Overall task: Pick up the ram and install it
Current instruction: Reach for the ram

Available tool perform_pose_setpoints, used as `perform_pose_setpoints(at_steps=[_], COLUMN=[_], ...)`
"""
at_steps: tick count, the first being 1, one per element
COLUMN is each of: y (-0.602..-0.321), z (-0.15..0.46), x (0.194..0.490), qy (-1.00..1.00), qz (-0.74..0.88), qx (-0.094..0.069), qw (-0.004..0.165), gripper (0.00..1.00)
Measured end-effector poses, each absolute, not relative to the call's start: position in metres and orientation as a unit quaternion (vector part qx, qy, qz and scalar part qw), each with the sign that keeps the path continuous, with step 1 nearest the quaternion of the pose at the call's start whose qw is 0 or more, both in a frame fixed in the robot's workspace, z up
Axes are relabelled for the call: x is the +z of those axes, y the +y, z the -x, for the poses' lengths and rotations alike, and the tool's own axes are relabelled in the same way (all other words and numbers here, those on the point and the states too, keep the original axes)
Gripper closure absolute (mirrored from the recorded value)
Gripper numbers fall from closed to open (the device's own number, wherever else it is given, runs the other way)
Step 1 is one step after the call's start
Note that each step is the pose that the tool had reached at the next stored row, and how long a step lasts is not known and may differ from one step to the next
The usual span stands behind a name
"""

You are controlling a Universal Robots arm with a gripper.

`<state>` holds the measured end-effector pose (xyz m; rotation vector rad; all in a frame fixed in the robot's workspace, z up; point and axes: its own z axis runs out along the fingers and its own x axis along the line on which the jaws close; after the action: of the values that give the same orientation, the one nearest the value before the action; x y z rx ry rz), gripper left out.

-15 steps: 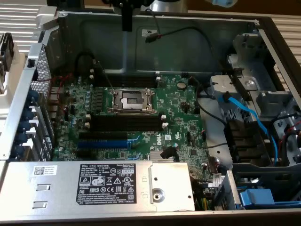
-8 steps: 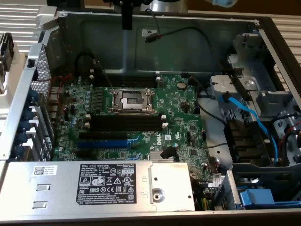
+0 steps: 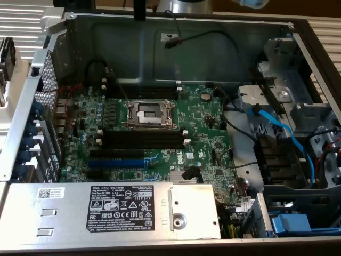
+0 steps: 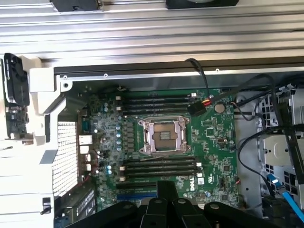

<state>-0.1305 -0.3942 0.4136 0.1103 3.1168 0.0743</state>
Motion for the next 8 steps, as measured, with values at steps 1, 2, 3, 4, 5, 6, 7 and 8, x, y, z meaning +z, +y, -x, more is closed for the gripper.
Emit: perform_pose_setpoints(at_steps=[1, 2, 3, 4, 5, 6, 7, 8], y=[-0.393, -0.392, -0.392, -0.391, -0.390, -0.389, -0.389, -0.388], z=[0.133, 0.135, 0.138, 0.140, 0.146, 0.150, 0.154, 0.159], x=[0.414, 0.415, 0.416, 0.417, 0.417, 0.417, 0.417, 0.417], qy=[0.999, 0.999, 0.999, 0.999, 0.999, 0.999, 0.999, 0.999], qz=[-0.035, -0.035, -0.035, -0.035, -0.035, -0.035, -0.035, -0.035], qx=[0.024, 0.024, 0.024, 0.024, 0.024, 0.024, 0.024, 0.024], qw=[0.011, 0.011, 0.011, 0.011, 0.011, 0.011, 0.011, 0.011], gripper=[0.90, 0.90, 0.90, 0.90, 0.90, 0.90, 0.90, 0.90])
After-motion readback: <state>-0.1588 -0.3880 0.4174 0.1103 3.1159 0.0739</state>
